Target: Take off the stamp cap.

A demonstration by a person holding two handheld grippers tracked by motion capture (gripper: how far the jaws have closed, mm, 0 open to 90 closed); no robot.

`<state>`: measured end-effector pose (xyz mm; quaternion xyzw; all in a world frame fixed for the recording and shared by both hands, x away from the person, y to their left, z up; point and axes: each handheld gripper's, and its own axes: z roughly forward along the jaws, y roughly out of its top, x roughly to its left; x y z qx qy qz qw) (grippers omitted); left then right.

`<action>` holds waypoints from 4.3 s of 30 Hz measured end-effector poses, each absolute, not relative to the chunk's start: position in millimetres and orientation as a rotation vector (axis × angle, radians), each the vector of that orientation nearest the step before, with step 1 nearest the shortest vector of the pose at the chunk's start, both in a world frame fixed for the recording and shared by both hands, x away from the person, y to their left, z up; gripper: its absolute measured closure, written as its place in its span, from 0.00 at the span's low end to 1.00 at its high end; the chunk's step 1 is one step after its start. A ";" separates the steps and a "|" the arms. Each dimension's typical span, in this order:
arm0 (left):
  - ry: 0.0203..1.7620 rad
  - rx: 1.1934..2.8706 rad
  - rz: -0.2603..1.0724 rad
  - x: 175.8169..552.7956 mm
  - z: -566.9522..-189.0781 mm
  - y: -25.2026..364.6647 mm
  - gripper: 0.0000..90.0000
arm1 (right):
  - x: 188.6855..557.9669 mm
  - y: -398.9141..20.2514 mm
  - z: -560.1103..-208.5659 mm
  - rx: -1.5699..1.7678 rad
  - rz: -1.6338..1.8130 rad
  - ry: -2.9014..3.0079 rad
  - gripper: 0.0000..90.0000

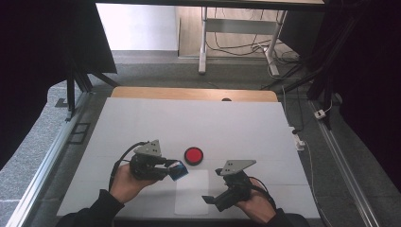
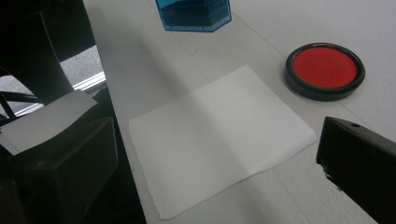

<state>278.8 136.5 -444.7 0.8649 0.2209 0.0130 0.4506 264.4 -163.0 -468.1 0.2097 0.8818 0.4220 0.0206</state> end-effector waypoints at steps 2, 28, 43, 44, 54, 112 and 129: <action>0.537 2.138 0.028 278.9 -444.7 136.2 0.77 | 265.8 -159.5 -468.7 0.632 1.303 2.738 0.00; 0.388 2.149 -0.029 286.1 -449.1 131.5 0.77 | 284.4 -122.4 -473.1 0.503 1.327 2.815 0.00; 0.279 2.114 -0.052 284.3 -448.2 128.4 0.77 | 295.7 -112.3 -475.5 0.339 1.409 2.899 0.36; 0.277 2.110 -0.055 284.2 -447.9 128.6 0.77 | 296.1 -112.2 -475.3 0.330 1.405 2.908 0.39; 0.226 2.078 -0.060 282.1 -447.6 129.7 0.77 | 297.9 -112.2 -475.4 0.300 1.467 2.933 0.59; 0.152 1.946 -0.017 282.0 -437.1 149.4 0.78 | 296.6 -115.1 -475.2 0.200 1.429 2.977 0.77; 0.188 1.996 -0.011 280.6 -441.6 143.7 0.77 | 294.4 -117.2 -469.4 0.193 1.418 2.911 0.77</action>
